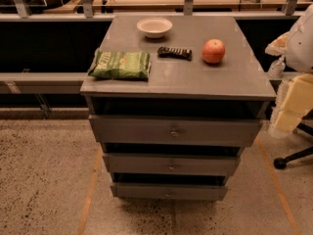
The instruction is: Move green jalapeno chip bag near apple
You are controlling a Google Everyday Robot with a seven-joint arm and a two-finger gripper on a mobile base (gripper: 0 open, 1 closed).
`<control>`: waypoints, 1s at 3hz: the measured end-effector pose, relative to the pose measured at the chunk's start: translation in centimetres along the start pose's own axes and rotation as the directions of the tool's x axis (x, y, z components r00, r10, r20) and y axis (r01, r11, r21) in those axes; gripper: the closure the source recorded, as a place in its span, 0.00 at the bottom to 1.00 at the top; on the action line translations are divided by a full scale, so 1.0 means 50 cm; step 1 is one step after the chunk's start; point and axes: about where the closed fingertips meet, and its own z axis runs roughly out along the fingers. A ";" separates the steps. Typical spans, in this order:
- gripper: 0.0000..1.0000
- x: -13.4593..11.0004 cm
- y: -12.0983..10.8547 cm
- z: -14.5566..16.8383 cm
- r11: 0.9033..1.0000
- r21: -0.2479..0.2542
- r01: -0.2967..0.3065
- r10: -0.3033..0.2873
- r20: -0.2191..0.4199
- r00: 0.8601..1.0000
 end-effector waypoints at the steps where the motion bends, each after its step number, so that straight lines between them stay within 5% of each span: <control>1: 0.00 0.000 0.000 0.000 1.000 0.000 0.000 0.000 0.000 1.000; 2: 0.00 -0.040 -0.014 0.027 1.000 -0.003 -0.025 0.025 0.106 0.994; 3: 0.00 -0.142 -0.065 0.098 0.997 -0.033 -0.070 0.078 0.347 0.935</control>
Offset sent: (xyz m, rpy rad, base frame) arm 0.0629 0.0751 -0.0242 0.4561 -0.0808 0.0112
